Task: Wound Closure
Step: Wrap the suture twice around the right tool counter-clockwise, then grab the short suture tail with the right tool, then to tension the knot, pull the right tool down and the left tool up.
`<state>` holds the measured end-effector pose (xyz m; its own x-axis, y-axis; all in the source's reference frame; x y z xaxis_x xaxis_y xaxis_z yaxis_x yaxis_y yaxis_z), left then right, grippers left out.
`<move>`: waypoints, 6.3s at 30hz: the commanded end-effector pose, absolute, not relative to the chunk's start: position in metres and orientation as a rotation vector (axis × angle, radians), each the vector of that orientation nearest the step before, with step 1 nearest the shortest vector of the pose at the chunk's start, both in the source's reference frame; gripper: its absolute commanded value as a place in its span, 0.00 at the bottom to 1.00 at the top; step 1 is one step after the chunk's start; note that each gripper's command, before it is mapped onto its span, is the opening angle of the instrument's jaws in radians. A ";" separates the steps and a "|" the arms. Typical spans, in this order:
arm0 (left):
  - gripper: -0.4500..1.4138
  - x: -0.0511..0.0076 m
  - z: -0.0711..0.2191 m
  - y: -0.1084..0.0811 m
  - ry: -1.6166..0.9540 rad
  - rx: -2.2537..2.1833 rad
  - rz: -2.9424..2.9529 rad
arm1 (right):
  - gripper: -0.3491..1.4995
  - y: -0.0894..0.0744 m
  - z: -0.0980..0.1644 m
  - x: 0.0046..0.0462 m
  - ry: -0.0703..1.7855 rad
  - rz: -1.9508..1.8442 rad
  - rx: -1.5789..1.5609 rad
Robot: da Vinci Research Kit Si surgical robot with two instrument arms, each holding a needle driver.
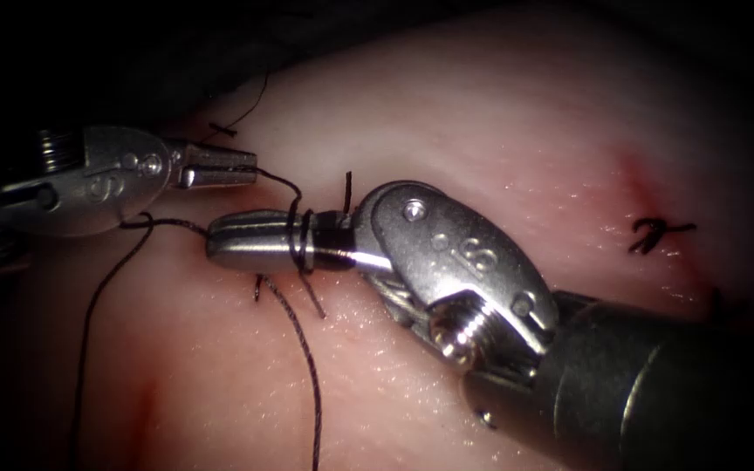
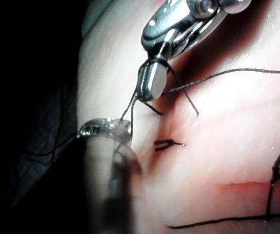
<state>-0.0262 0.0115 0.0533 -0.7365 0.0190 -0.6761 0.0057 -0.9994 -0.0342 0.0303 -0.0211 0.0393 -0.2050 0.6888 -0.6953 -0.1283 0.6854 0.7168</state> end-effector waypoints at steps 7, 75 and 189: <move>0.00 -0.0249 0.052 0.011 -0.092 -1.189 2.878 | 0.42 -0.021 0.039 0.0311 1.579 0.787 0.421; 0.00 -0.0314 0.050 0.005 0.395 -1.049 2.826 | 0.71 -0.025 0.042 0.0271 1.300 1.597 -0.039; 0.00 -0.0289 0.056 0.006 -0.159 -0.879 2.538 | 0.00 -0.024 0.047 0.0297 0.977 1.671 -0.069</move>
